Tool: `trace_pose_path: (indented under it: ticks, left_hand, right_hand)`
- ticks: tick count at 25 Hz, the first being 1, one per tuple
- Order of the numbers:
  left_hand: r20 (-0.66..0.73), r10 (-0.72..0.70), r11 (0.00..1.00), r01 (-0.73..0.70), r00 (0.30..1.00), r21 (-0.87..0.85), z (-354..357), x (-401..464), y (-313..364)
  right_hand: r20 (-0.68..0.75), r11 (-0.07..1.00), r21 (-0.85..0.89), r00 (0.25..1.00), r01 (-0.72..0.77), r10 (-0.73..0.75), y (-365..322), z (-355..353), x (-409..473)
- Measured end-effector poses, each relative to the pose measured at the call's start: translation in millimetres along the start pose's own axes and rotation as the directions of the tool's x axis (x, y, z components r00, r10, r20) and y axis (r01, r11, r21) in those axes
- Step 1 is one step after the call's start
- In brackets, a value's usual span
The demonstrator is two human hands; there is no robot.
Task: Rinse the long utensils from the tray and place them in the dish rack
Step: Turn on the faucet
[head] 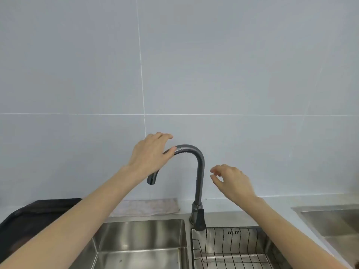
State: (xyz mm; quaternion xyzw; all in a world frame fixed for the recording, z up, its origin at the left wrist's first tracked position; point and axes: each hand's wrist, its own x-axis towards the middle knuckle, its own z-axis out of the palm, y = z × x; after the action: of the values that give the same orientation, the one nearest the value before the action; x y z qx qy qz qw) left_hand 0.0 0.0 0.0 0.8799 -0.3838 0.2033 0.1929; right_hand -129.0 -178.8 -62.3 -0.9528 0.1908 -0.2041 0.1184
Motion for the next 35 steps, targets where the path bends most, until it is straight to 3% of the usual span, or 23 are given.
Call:
trace_pose_path:
  ticks: [5, 13, 19, 26, 35]
  left_hand:
    - [0.031, -0.026, 0.998, 0.028, 0.999, -0.051, 22, 4, -5]
    - [0.049, -0.039, 0.943, 0.053, 0.998, -0.328, 39, 14, -17]
    - [0.094, -0.075, 0.831, 0.114, 0.993, -0.545, 57, 12, -22]
    - [0.046, -0.092, 0.827, 0.102, 0.995, -0.552, 59, 9, -21]
    - [0.004, -0.082, 0.846, 0.072, 0.997, -0.528, 59, 6, -19]
  right_hand:
    - [0.171, 0.998, 0.032, 0.984, -0.055, 0.048, 16, 50, -11]
    - [0.358, 0.99, 0.108, 0.932, -0.094, 0.049, 21, 115, -19]
    - [0.341, 0.985, 0.136, 0.938, -0.11, 0.058, 31, 129, -15]
    - [0.227, 0.968, 0.175, 0.964, -0.177, 0.135, 30, 140, -24]
    - [0.222, 0.977, 0.155, 0.968, -0.149, 0.113, 30, 138, -29]
